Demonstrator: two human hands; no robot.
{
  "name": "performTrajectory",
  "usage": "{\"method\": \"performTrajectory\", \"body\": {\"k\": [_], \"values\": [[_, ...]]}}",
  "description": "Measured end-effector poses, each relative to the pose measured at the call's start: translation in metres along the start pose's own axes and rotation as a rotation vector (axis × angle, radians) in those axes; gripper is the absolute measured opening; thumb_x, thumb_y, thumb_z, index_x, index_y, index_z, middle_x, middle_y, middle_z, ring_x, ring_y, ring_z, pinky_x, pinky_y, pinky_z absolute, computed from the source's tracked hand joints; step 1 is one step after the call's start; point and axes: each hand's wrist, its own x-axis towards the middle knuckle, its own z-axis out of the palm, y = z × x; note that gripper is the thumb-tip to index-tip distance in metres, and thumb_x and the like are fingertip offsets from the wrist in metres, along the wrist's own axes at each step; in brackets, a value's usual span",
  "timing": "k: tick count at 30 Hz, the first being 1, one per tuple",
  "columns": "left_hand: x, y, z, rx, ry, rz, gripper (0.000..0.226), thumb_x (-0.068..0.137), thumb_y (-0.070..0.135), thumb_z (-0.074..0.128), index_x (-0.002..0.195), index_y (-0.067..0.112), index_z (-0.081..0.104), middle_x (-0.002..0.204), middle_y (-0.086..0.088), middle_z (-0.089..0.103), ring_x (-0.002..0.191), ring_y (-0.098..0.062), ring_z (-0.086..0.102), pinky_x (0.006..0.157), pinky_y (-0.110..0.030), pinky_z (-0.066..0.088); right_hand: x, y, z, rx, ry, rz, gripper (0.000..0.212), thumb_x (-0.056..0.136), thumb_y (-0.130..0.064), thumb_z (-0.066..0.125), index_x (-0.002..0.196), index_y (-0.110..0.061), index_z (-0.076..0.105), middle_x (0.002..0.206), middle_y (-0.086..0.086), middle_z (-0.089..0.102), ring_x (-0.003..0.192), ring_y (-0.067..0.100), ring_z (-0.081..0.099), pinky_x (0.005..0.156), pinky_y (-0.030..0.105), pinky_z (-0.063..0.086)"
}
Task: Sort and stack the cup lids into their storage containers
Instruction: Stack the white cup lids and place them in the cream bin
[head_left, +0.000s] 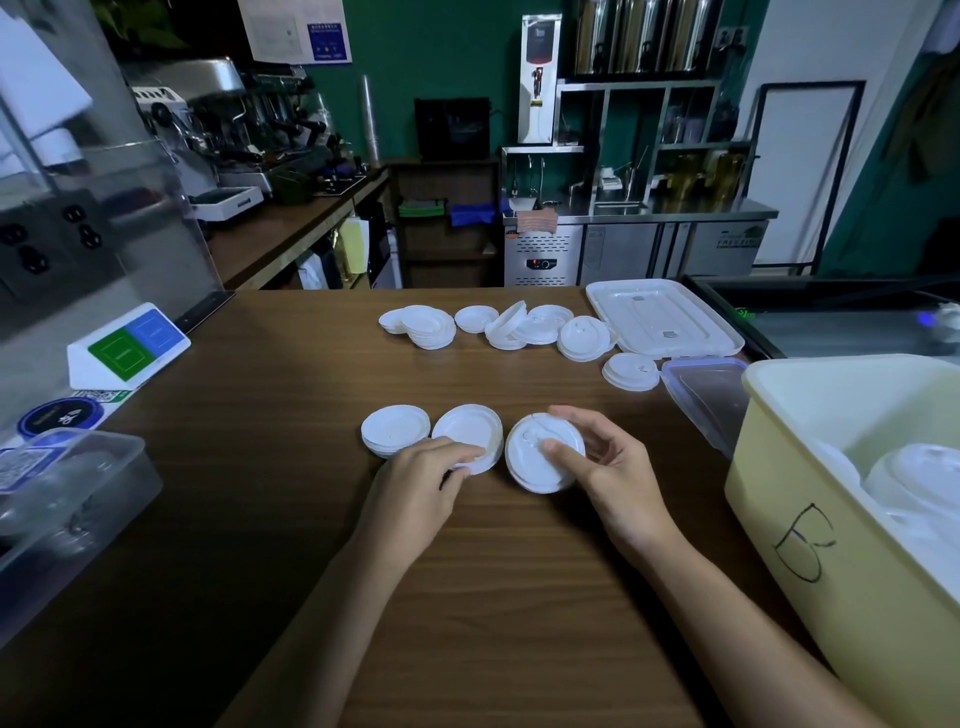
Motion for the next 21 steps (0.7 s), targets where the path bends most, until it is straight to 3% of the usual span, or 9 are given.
{"method": "performTrajectory", "body": {"k": [5,9,14,17,21], "values": [[0.003,0.001,-0.001,-0.073,0.035,-0.089,0.026,0.081,-0.001,0.084,0.098,0.018,0.079,0.088,0.015,0.069,0.081,-0.004,0.065,0.073,-0.013,0.050,0.000,0.001,-0.001,-0.003,-0.009,0.011,0.034,0.094,0.004,0.072,0.120,-0.016,0.075,0.117,0.003,0.079,0.114,0.019,0.072,0.100,0.032,0.054],[0.005,0.006,-0.004,-0.172,0.108,-0.179,0.018,0.079,0.004,0.087,0.090,0.015,0.077,0.078,0.013,0.063,0.078,-0.008,0.062,0.069,-0.019,0.048,0.000,0.000,0.000,-0.008,-0.004,-0.002,0.038,0.094,0.005,0.072,0.125,-0.017,0.071,0.117,0.002,0.078,0.114,0.016,0.072,0.097,0.026,0.055],[0.007,0.021,-0.016,-0.376,0.281,-0.214,0.023,0.088,0.006,0.080,0.106,0.021,0.078,0.095,0.008,0.070,0.091,-0.015,0.069,0.075,-0.017,0.057,0.003,0.001,-0.004,-0.038,0.036,-0.039,0.034,0.096,0.001,0.072,0.124,-0.018,0.072,0.122,-0.001,0.077,0.118,0.012,0.070,0.098,0.023,0.053],[0.008,0.022,-0.017,-0.567,0.192,-0.259,0.032,0.094,0.005,0.073,0.118,0.027,0.076,0.104,0.002,0.068,0.097,-0.015,0.070,0.083,-0.020,0.058,0.002,0.000,-0.001,-0.015,0.026,-0.033,0.028,0.099,-0.003,0.069,0.122,-0.018,0.074,0.123,-0.001,0.077,0.120,0.014,0.070,0.101,0.025,0.051],[0.005,0.020,-0.009,-0.583,-0.026,-0.233,0.039,0.099,0.008,0.067,0.136,0.022,0.069,0.109,0.005,0.064,0.108,-0.007,0.067,0.094,-0.018,0.051,-0.002,-0.004,0.004,0.032,-0.054,0.021,0.021,0.105,-0.021,0.065,0.122,-0.017,0.076,0.124,-0.001,0.077,0.124,0.017,0.068,0.108,0.037,0.050]]}}
